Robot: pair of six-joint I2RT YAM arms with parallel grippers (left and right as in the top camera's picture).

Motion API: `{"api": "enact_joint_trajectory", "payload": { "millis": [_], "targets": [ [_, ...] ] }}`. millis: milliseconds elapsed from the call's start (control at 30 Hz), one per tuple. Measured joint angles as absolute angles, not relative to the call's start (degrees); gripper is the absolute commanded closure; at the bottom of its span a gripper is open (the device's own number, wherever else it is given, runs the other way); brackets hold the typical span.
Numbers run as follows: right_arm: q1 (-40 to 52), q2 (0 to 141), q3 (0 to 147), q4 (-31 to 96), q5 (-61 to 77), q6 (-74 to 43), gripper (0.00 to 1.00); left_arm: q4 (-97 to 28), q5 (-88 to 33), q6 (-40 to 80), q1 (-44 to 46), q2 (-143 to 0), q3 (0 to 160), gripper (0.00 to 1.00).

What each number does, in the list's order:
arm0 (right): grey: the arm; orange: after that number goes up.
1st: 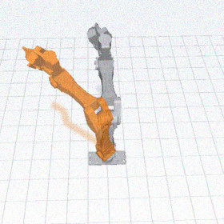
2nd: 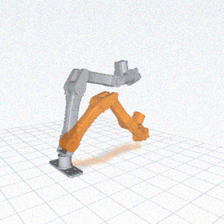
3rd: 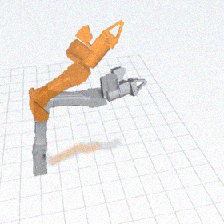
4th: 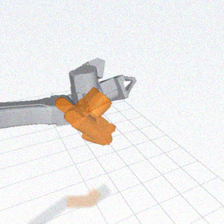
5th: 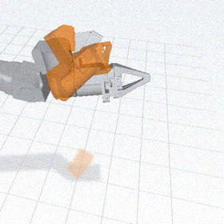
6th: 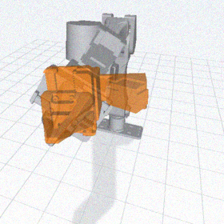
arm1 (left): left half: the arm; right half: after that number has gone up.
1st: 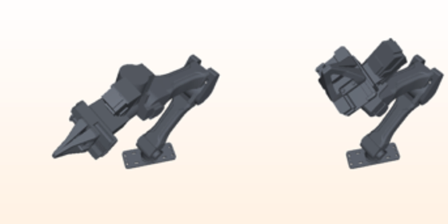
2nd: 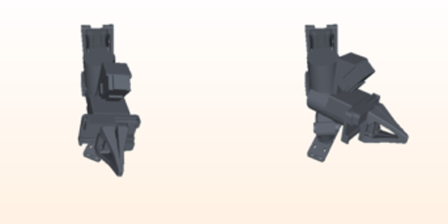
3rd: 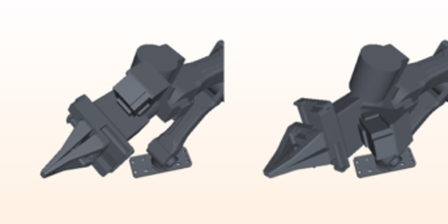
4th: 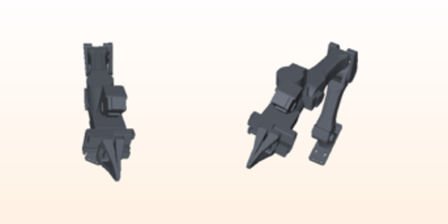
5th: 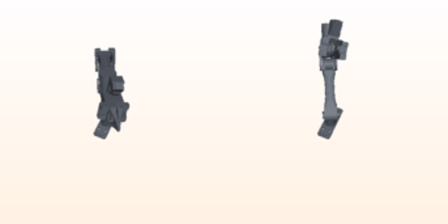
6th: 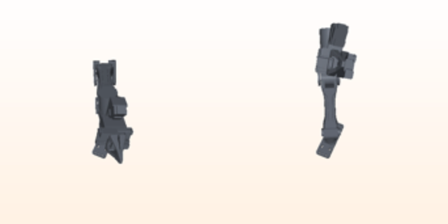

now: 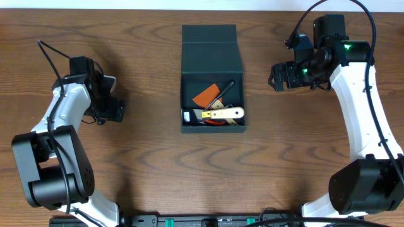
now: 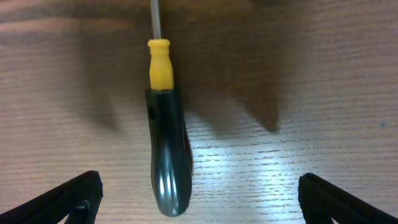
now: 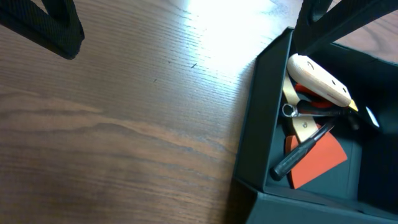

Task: Pack container
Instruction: 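Lower the left gripper and grasp the screwdriver handle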

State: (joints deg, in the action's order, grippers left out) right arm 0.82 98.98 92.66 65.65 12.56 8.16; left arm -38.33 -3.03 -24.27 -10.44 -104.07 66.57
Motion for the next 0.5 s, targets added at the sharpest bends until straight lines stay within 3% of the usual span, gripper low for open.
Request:
{"api": "enact_joint_trajectory", "payload": {
  "millis": [500],
  "targets": [
    [0.8,99.0,92.7,66.5,12.6,8.1,0.01,-37.2,-3.9,-25.6,-10.5,-109.1,66.5,0.01]
  ]
}}
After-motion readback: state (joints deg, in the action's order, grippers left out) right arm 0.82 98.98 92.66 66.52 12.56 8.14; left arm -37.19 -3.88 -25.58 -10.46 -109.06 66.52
